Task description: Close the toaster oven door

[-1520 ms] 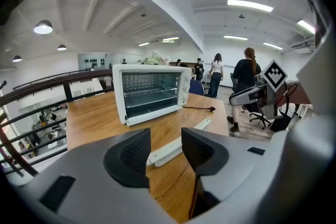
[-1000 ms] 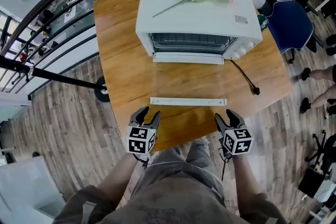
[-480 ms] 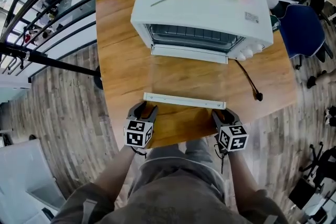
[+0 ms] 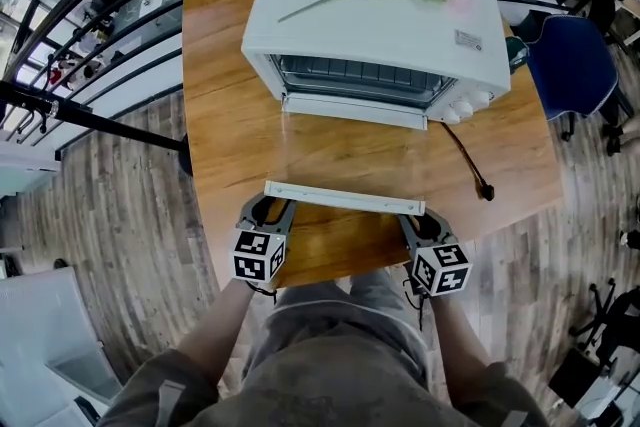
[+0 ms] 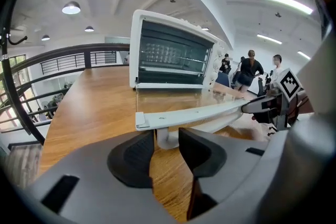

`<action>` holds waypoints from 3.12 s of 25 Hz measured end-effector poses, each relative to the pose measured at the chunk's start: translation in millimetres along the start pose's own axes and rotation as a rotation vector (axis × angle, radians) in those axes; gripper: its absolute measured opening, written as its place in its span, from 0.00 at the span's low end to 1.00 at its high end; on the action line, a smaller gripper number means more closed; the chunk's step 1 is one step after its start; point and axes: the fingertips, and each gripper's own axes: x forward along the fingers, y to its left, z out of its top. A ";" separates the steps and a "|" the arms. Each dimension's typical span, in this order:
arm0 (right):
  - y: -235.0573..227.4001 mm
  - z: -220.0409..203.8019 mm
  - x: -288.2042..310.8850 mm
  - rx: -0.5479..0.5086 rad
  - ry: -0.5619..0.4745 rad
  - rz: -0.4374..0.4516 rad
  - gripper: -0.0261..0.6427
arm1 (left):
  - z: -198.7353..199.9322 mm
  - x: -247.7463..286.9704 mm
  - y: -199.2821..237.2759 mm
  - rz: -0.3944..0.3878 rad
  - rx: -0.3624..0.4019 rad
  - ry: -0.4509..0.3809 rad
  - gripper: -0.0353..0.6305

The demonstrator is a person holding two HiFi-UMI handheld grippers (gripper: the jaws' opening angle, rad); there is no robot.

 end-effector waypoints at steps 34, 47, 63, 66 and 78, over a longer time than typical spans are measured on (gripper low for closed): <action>-14.9 269.8 -26.2 0.222 -0.344 0.098 0.23 | 265.5 -23.7 25.6 0.033 -0.107 -0.302 0.28; -16.9 279.1 -40.1 0.103 -0.336 0.018 0.23 | 274.6 -31.9 24.9 0.103 0.004 -0.262 0.25; 107.4 377.7 -232.3 -0.273 -0.720 0.170 0.12 | 368.9 -219.4 -54.4 0.053 0.302 -0.635 0.14; 134.0 379.6 -256.6 -0.330 -0.757 0.188 0.12 | 380.1 -252.9 -68.6 0.050 0.343 -0.699 0.14; 170.9 352.0 -294.9 -0.438 -0.768 0.157 0.10 | 353.0 -305.0 -95.5 0.028 0.355 -0.696 0.10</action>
